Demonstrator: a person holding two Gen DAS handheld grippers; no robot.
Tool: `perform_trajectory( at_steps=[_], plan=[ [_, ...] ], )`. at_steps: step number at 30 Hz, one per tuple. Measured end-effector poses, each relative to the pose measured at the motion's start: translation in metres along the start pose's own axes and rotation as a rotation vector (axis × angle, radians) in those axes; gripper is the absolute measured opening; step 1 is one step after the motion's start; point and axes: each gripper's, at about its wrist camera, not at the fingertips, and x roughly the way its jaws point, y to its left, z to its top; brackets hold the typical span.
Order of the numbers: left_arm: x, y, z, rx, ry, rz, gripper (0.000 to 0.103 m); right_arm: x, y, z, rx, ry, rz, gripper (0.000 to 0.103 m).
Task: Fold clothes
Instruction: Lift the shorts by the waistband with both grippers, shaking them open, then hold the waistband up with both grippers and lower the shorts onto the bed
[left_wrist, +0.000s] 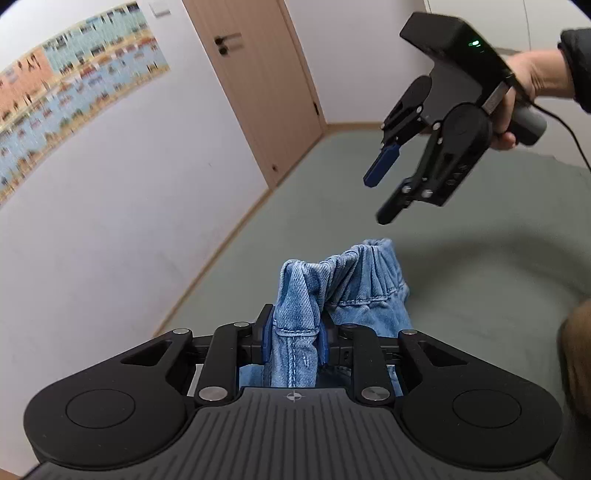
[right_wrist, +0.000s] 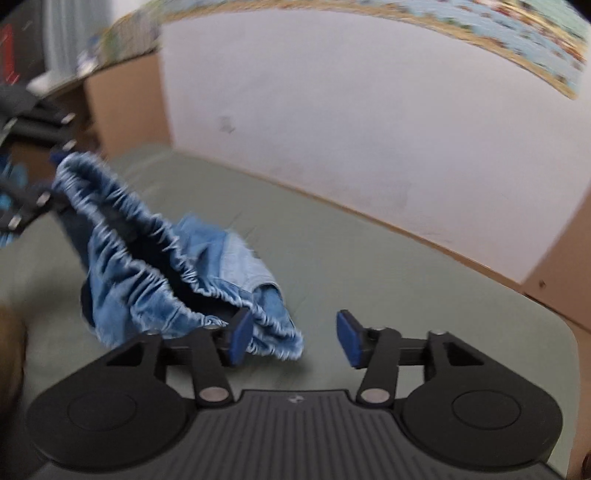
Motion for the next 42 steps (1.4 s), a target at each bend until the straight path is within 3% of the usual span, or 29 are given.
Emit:
perform_trajectory(
  at_steps=[7,11,14,21,32,37,40,42],
  plan=[
    [0.035,0.008,-0.052,-0.070,0.037,-0.058,0.022,0.041,0.039,-0.027,-0.133,0.058,0.084,0.059],
    [0.030,0.010,-0.074,-0.087,0.039,-0.057,0.022,0.056,0.051,-0.034,-0.249,0.056,0.092,0.069],
    [0.027,0.017,-0.085,-0.122,0.031,-0.064,0.022,0.067,0.052,-0.039,-0.316,0.072,0.090,0.071],
    [0.039,0.028,-0.081,-0.147,0.032,-0.073,0.022,0.091,0.051,-0.051,-0.422,0.107,0.085,0.071],
    [0.034,0.033,-0.074,-0.152,0.038,-0.088,0.022,0.117,0.062,-0.036,-0.583,0.135,0.103,0.068],
    [0.026,0.034,-0.074,-0.158,0.039,-0.098,0.022,0.121,0.064,-0.036,-0.610,0.164,0.110,0.062],
    [0.018,0.035,-0.074,-0.158,0.041,-0.100,0.022,0.127,0.063,-0.035,-0.600,0.182,0.111,0.052],
    [0.013,0.034,-0.074,-0.157,0.042,-0.101,0.022,0.129,0.061,-0.034,-0.584,0.195,0.110,0.034]
  ],
)
